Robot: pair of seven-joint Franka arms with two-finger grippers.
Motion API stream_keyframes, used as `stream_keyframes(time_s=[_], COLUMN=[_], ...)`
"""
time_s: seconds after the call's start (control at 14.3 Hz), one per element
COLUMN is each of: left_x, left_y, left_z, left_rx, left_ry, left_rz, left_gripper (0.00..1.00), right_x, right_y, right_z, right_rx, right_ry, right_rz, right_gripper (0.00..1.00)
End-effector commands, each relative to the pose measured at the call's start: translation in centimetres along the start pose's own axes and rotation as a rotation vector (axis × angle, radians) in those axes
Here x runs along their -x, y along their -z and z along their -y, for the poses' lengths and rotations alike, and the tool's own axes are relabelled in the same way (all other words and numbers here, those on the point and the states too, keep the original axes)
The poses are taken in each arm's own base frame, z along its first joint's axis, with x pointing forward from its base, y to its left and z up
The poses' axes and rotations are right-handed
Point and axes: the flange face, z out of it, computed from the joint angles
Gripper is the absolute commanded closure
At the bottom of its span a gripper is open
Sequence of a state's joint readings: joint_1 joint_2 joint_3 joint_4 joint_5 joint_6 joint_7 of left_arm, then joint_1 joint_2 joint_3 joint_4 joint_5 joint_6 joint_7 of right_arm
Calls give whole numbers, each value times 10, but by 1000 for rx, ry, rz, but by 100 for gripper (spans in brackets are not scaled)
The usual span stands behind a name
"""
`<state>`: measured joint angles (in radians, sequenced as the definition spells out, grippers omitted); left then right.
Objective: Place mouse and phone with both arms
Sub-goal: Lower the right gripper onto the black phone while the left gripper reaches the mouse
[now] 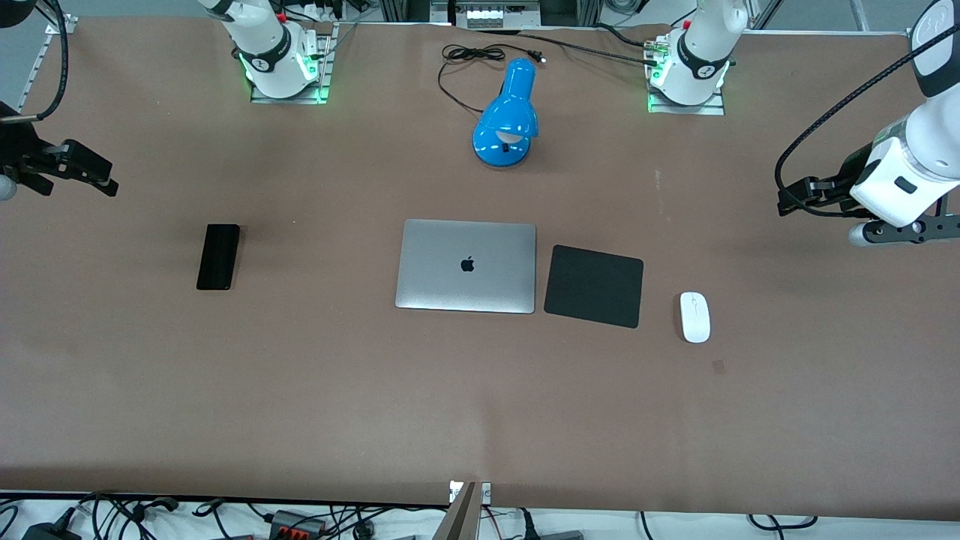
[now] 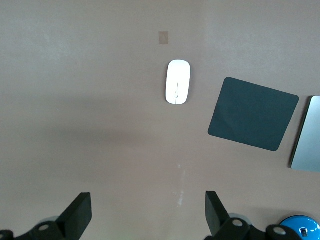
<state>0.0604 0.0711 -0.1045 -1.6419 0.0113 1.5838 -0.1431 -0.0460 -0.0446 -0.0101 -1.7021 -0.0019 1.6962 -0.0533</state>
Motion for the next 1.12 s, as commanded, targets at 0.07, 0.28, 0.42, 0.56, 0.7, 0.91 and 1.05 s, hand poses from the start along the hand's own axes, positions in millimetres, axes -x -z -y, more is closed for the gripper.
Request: stream_keyframes(time_s=[0.07,0.28,0.42,0.56,0.7,0.91,1.05], left_x=[9,8,4,-1,-9,-39,-76], left_y=[3,3,9,11,9,-17,-62], left_z=[4,5,4,3,-2,-2,-12], left_rx=[13,14,20,22,20,30,31], left_ry=[1,3,6,7,-5,-4,-17], left_rz=[8,6,-8,-16,-16,15,66], left_gripper=[0,0,0,0,0,0,0], right_x=[12,9,7,5,-1,-25,-39], right_y=[4,1,-1,-8,-23,-59,-102], right_z=[0,0,0,1,1,3,3], right_rx=[-12,-12,-12,-13,-11,-3,-5], right_ry=[-8,-8,-8,-6,-3,8,7], right_rz=[3,3,3,20,47,51,112], right_gripper=[0,0,0,0,0,0,0])
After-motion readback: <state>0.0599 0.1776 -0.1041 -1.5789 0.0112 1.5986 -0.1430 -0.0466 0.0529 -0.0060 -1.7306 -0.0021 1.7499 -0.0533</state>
